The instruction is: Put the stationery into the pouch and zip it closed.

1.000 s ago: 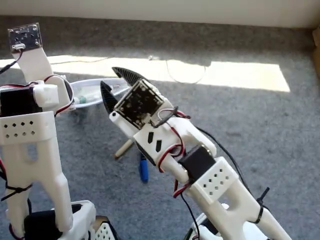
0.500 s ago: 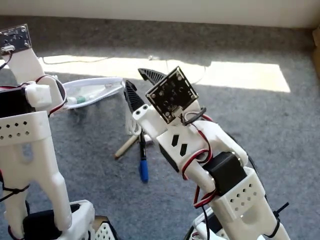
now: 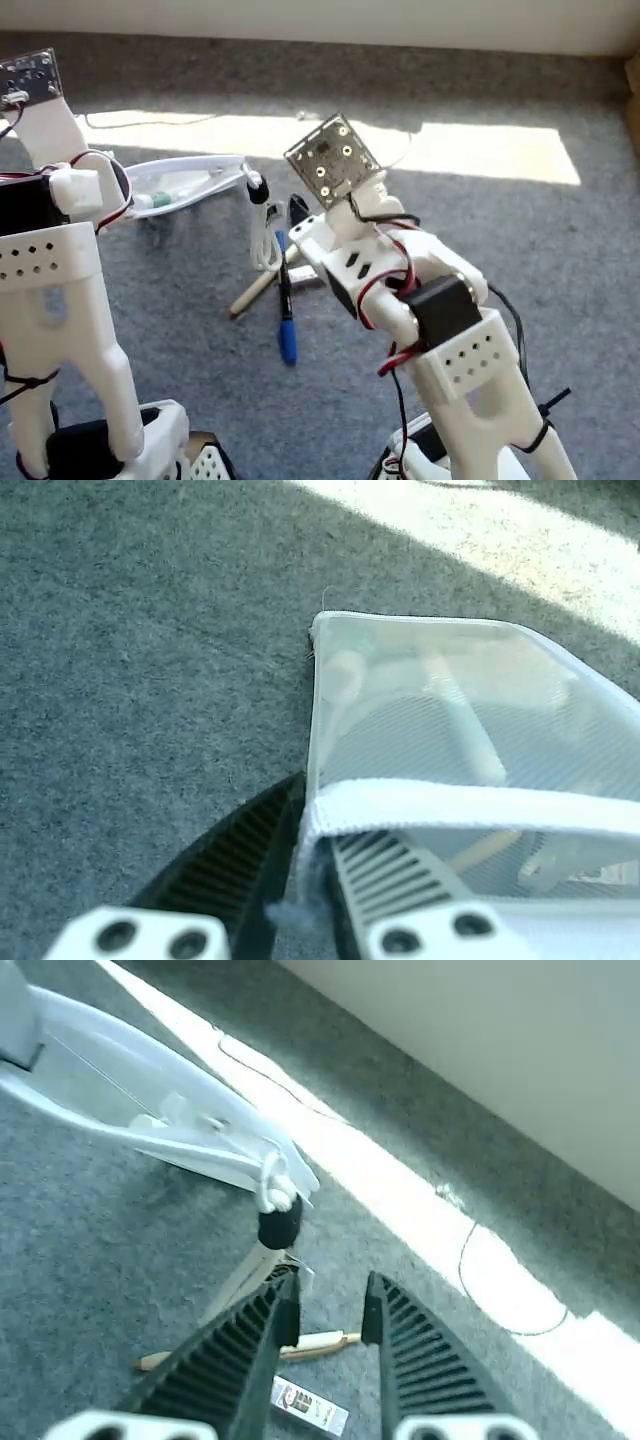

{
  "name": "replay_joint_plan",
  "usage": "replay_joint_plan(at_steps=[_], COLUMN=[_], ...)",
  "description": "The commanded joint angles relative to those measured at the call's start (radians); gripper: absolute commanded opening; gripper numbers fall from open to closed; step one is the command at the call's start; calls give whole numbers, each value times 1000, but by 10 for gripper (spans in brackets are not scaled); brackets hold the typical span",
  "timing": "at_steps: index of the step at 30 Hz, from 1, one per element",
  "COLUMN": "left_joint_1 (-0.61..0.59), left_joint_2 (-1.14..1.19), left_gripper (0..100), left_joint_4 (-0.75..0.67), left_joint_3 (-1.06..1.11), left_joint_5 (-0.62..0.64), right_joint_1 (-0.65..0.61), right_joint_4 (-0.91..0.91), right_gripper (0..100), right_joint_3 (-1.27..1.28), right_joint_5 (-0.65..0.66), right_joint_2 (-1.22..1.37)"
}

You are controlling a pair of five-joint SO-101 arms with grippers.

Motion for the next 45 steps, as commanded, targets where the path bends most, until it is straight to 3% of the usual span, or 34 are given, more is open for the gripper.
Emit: replay_joint_plan(at_steps=[1, 11, 22, 31, 35, 41, 45], left_joint_1=[-50, -50, -50, -50, -50, -50, -50], left_joint_2=[-8, -8, -8, -15, -15, -15, -15], left_gripper=[7, 7, 7, 7, 7, 7, 7], left_joint_4=[-18, -18, -41, -86, -84, -86, -83], left_joint_3=[-16, -16, 13, 53, 53, 53, 54], left_joint_5=[0, 0, 0, 0, 0, 0, 0], right_joint_1=[53, 107, 137, 134, 133, 120, 81], right_joint_4=[5, 4, 7, 13, 102, 160, 156], right_gripper=[99, 101, 101, 101, 101, 102, 102], right_joint_3=[-67, -120, -292, -297, -297, -291, -291], right_joint_5=[-11, -175, -543, -562, -583, -875, -977], right_joint_2=[97, 380, 622, 638, 639, 648, 648])
